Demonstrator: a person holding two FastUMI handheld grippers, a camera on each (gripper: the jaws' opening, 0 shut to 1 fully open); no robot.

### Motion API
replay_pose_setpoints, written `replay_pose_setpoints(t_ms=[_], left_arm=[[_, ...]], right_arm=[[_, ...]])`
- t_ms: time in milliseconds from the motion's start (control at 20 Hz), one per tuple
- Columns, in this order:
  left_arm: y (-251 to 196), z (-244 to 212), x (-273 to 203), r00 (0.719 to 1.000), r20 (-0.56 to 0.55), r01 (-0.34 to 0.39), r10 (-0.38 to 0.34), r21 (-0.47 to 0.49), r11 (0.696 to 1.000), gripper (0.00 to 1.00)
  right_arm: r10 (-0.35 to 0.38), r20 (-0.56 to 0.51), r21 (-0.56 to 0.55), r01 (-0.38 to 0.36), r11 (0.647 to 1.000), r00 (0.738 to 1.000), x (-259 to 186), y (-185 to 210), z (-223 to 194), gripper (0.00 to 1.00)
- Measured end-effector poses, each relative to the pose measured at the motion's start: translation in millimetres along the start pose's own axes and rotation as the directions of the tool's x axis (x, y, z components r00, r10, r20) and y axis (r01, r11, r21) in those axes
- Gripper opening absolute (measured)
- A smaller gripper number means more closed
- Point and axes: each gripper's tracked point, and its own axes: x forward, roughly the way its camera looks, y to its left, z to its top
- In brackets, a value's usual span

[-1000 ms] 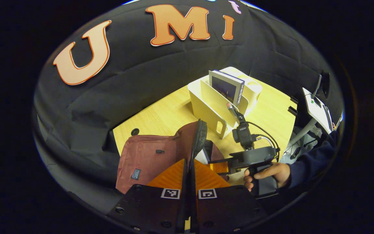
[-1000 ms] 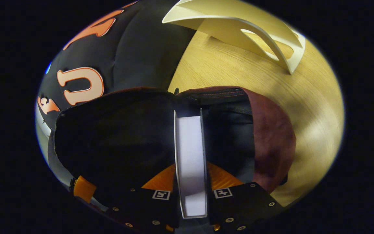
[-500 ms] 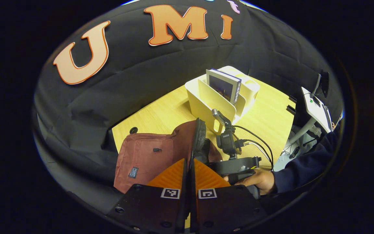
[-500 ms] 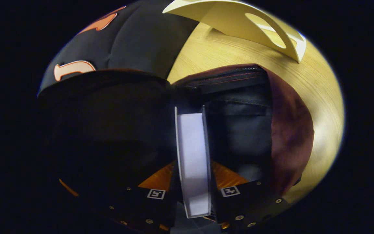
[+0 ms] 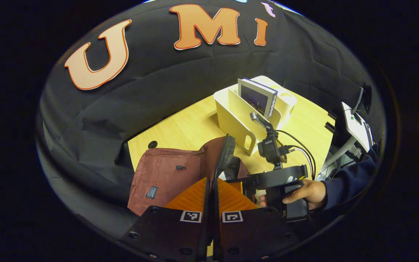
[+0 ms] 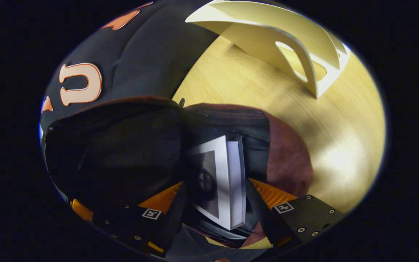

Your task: Open the schoolbag, grab two books from the bookshelf and put them into the schoolbag.

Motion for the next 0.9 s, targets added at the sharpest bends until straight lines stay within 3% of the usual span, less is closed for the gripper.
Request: replay_pose_setpoints(t_ms=[500,900], left_arm=[[-8,-5,10,1.000,-0.006,0.003,-0.003,-0.019,1.000,0.06],[-13,-8,19,1.000,-0.005,0.020,-0.020,-0.038,0.999,0.06]], right_arm=[[-0.040,0.081,-0.102,0.048,0.994,0.996,-35,-11,43,0.95],[-0.115,0.125,-0.265,0.145,0.953,0.985,-79,-28,63,0.96]])
